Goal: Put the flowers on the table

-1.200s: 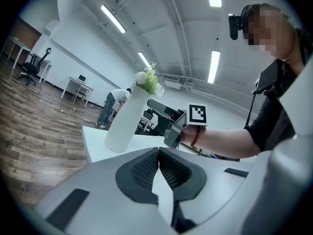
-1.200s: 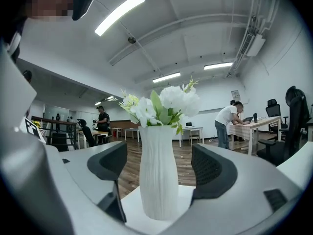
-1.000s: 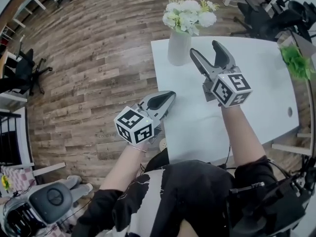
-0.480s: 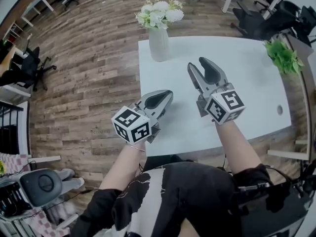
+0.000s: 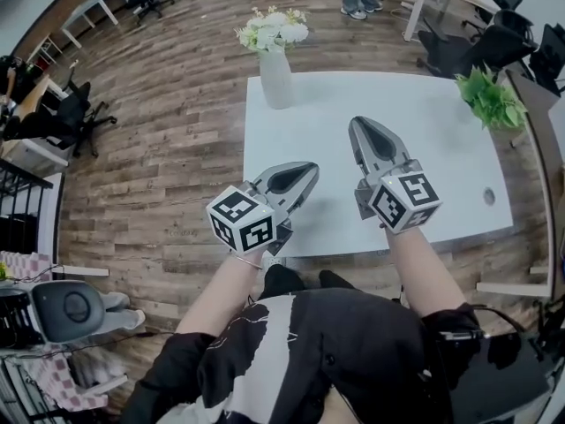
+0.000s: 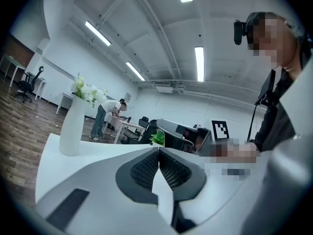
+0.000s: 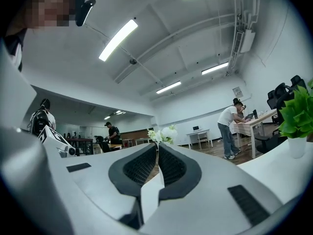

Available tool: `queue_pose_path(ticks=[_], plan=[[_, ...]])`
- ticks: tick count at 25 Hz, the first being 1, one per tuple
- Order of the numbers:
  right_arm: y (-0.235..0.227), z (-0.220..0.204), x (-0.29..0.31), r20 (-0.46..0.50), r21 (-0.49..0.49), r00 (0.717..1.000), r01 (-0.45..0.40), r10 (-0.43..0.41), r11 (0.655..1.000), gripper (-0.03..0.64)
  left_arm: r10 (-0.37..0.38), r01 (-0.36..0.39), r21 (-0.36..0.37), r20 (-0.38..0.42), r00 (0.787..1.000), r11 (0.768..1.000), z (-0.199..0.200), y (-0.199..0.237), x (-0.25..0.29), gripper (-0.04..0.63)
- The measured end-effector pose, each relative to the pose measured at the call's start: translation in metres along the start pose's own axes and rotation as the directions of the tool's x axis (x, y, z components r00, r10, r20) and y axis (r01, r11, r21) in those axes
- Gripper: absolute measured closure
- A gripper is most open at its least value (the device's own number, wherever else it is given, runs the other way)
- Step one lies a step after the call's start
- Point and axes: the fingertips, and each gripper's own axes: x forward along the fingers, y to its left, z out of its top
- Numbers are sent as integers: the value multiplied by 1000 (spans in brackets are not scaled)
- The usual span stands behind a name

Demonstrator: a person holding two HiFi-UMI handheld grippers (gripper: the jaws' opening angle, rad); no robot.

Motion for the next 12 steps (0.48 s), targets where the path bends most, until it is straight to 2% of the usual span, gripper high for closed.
queue_pose_path(ticks=[6, 9, 12], plan=[[-5, 19, -37, 2, 68, 1000, 14, -14, 998, 591, -10, 9, 42, 9, 1000, 999, 8, -31, 7, 580], [-4, 19, -56, -6, 127, 1000, -4, 4, 992, 592, -12, 12, 63, 8, 1000, 998, 7, -47, 8, 580], [0, 18, -74, -8, 134, 1000, -28, 29, 991, 593, -9, 8, 84, 5, 1000, 996, 4, -62, 8, 580]])
